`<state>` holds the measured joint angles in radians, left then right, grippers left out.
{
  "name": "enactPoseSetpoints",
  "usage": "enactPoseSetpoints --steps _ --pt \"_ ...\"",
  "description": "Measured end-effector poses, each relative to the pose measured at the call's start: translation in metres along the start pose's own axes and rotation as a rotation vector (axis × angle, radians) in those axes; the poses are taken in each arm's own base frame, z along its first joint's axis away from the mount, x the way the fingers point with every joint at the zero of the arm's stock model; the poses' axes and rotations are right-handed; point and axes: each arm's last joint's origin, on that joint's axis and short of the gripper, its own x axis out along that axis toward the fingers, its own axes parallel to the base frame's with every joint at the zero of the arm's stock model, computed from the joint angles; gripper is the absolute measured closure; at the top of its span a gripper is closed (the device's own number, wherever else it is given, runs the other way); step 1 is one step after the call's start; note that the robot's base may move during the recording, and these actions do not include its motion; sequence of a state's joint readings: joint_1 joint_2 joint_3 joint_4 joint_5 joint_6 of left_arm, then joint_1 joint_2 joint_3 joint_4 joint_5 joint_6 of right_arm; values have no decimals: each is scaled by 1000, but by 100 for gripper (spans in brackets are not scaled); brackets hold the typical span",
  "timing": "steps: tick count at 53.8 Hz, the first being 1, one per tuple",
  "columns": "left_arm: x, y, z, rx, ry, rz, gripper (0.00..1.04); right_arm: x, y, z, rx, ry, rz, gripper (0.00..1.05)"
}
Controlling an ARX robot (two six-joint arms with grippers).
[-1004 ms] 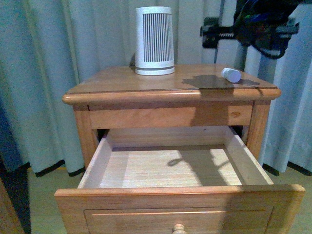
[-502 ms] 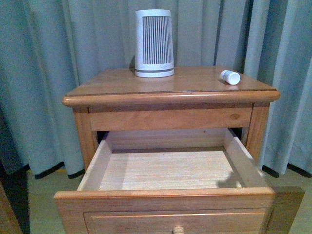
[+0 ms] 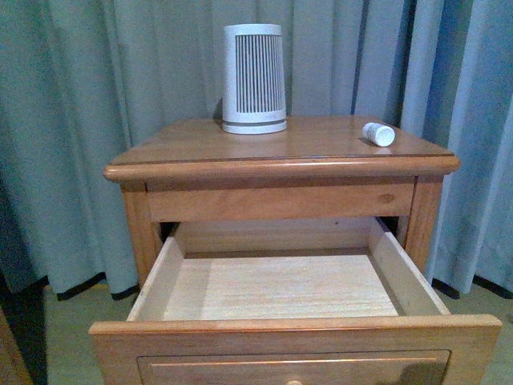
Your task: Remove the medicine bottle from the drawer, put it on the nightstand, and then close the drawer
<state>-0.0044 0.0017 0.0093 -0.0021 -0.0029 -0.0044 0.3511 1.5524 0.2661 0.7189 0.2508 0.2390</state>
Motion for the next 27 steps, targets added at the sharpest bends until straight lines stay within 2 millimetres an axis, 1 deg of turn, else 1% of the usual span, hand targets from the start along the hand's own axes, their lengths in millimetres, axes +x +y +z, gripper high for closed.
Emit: enactPoseSetpoints --steps 7,8,13,19,21,24,26,27 --pt "0 0 0 0 0 0 7 27 15 3 -29 -41 6 7" --pt "0 0 0 0 0 0 7 29 16 3 -29 -46 3 7" --pt "0 0 0 0 0 0 7 54 21 11 -52 -97 -48 7" --pt "0 0 0 0 0 0 7 78 23 15 -91 -109 -92 7" --pt "0 0 0 0 0 0 7 91 24 20 -102 -112 -108 7" --pt "0 0 0 0 0 0 7 104 24 28 -108 -119 -125 7" --pt "0 0 0 0 0 0 7 118 24 36 -115 -123 -142 7" --pt "0 0 0 0 0 0 7 122 24 39 -116 -124 -145 7"
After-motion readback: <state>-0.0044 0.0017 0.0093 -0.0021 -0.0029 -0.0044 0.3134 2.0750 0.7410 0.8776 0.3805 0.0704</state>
